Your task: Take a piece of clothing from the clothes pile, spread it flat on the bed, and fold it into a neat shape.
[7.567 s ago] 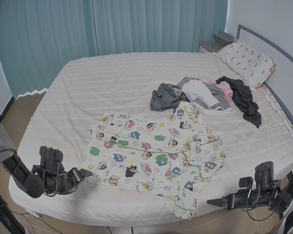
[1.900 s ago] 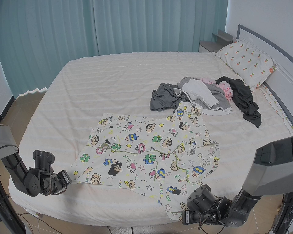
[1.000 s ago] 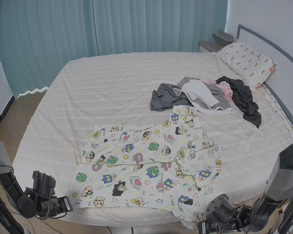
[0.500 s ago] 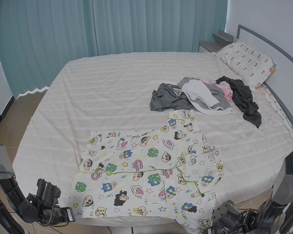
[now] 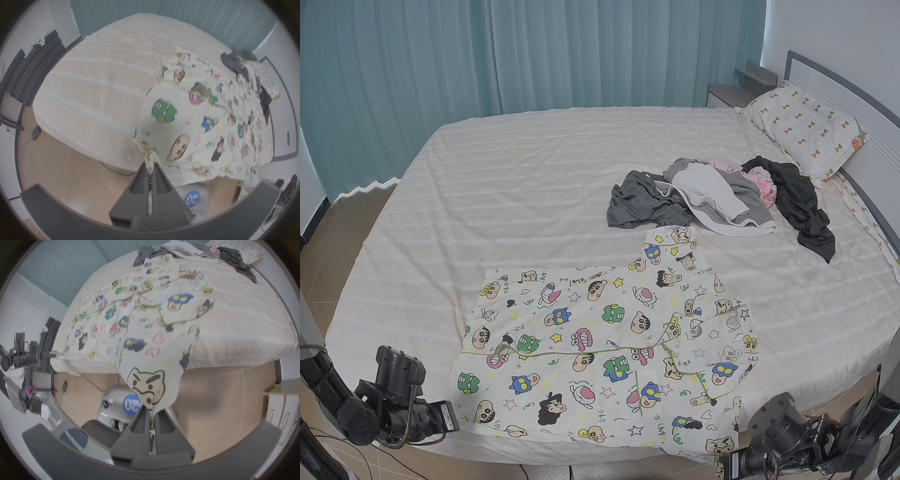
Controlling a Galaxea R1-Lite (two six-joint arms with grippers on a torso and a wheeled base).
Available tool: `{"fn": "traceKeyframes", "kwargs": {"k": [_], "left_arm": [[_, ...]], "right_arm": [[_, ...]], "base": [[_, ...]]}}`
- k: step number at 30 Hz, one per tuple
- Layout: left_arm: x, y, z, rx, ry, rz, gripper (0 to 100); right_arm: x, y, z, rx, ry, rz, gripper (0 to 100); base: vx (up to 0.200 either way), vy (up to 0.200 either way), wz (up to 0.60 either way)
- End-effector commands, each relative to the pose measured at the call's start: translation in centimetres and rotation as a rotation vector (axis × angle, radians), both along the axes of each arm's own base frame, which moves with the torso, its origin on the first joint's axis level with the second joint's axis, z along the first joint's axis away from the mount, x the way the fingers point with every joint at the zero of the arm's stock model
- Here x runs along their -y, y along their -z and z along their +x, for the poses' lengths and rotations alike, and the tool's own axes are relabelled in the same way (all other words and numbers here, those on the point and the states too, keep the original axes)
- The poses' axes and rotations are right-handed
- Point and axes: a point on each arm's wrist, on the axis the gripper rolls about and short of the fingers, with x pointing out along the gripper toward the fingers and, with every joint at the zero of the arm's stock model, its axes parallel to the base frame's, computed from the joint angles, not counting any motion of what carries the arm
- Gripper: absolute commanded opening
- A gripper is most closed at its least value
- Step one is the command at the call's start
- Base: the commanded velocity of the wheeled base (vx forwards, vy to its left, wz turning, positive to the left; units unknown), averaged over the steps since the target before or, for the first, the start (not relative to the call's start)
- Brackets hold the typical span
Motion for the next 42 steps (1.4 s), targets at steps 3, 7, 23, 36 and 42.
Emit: {"fn": "traceKeyframes", "kwargs": {"k": [3,7,23,36,42], "left_arm": [[0.6,-2.1,3.8,0.151,-0.067,-0.067,0],[0.8,-2.9,5.5,0.207,-0.090,-0.089,0],[0.7,-2.2,12.5,0.278,-0.259,-0.160,0],[1.0,-2.0,15.1,0.310,-0.322,-0.221,0],[1.2,-2.0,15.8,0.322,-0.355,-0.255,0]], "right_arm": [[0.7,-2.3,2.4,0.107,0.113,0.096,0],[0.6,-3.2,4.1,0.153,0.161,0.133,0],[0.9,-4.5,11.0,0.267,0.306,0.184,0],[0.5,-4.1,15.1,0.297,0.368,0.208,0],[0.1,-4.0,16.7,0.330,0.379,0.231,0]], "base": [[0.000,0.000,0.00],[0.000,0.000,0.00],[0.000,0.000,0.00],[0.000,0.000,0.00],[0.000,0.000,0.00]]}}
